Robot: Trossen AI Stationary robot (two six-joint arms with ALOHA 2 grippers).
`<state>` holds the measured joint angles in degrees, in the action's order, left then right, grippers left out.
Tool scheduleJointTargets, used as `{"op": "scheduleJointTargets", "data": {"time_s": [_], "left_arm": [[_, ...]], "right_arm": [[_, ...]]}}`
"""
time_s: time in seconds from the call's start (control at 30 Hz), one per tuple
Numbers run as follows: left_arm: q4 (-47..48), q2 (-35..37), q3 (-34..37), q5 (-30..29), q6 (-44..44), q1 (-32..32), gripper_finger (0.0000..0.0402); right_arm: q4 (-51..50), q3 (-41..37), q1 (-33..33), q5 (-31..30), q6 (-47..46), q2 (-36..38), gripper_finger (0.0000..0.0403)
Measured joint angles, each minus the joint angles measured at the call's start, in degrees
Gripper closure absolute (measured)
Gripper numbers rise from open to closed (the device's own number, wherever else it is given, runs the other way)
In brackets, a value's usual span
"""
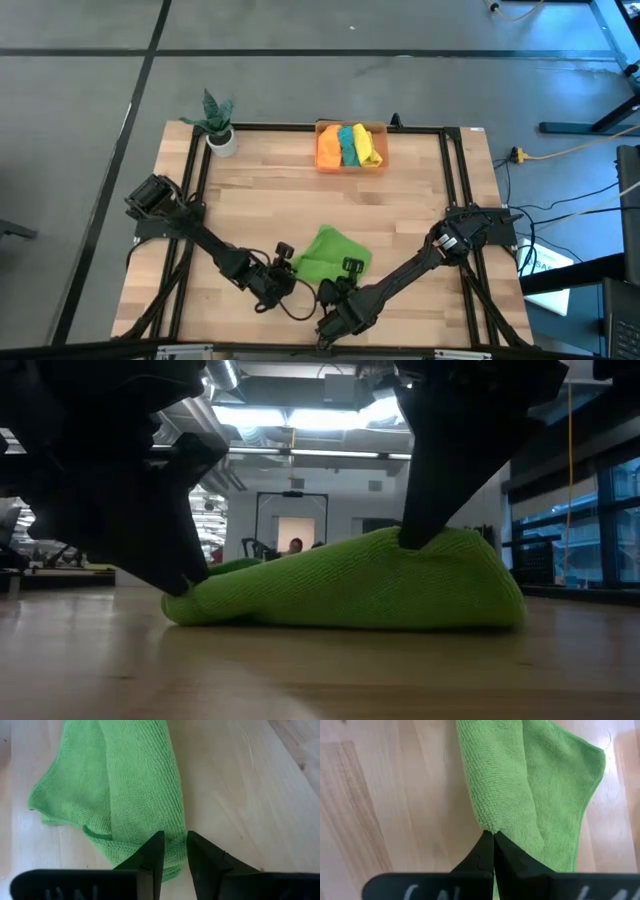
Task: Roll microfiber towels into tight, uniform cylinder then place into a basket
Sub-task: Roll the green microfiber towel
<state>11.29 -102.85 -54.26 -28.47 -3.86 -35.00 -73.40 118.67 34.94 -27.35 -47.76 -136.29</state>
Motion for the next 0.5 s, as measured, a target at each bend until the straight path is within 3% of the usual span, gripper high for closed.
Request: {"op": "scheduleJointTargets", "data": {"time_s": [0.17,0.37,0.5], "left_arm": [[1.2,0.9,0.0,-0.6,1.4,-1.1,0.0327],[6.5,4.8,0.0,-7.8,-0.6,-3.3,0.0327],[8.8,4.7,-0.1,-4.5,-5.8,-4.8,0.0327]], "right_arm": [[0.0,0.0,0.0,0.3,0.0,0.0,0.0403],[0.0,0.0,0.0,0.4,0.0,0.0,0.0403],[-0.4,0.3,0.0,0.4,0.0,0.0,0.0403]]}}
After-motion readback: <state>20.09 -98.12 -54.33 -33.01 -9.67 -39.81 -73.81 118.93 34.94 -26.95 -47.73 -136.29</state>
